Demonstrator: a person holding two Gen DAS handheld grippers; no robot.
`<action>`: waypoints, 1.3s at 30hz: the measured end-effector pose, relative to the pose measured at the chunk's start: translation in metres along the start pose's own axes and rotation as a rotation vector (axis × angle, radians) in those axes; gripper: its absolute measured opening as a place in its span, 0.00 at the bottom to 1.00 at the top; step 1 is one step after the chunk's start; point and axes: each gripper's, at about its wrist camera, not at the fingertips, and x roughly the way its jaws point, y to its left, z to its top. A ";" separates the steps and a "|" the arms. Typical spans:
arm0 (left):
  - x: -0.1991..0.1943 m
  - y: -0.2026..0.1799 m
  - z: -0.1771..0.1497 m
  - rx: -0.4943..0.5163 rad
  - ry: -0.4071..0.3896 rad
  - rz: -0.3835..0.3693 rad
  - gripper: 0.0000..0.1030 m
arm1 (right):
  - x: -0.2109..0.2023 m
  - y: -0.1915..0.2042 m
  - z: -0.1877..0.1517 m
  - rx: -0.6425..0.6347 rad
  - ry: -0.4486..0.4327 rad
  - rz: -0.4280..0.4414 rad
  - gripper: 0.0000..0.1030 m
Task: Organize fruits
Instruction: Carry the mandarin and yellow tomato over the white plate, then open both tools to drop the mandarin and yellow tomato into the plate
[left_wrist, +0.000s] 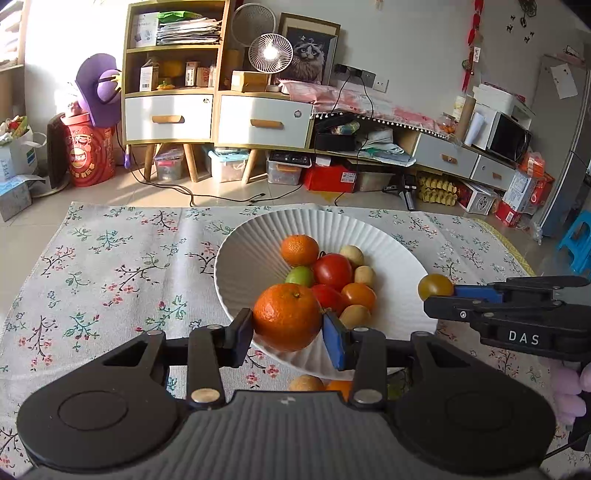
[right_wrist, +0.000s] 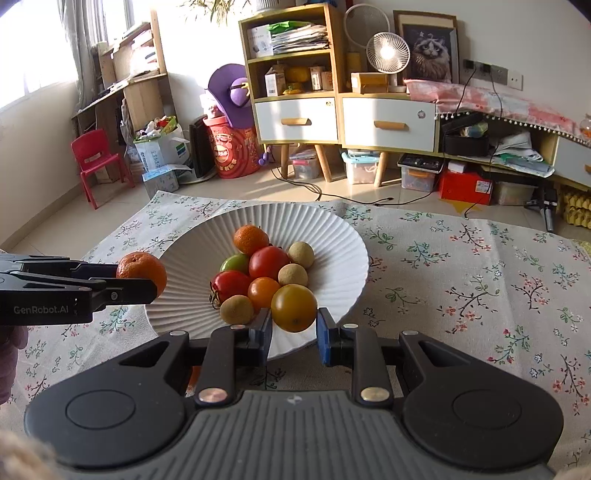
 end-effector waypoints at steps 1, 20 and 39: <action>0.002 0.001 0.001 0.005 0.002 0.003 0.37 | 0.003 0.000 0.001 -0.001 -0.001 -0.003 0.22; 0.034 0.004 0.011 0.038 0.021 0.002 0.37 | 0.021 0.003 0.005 -0.085 0.019 -0.050 0.22; 0.039 0.002 0.013 0.038 -0.011 -0.014 0.40 | 0.034 0.008 0.011 -0.134 0.044 -0.045 0.24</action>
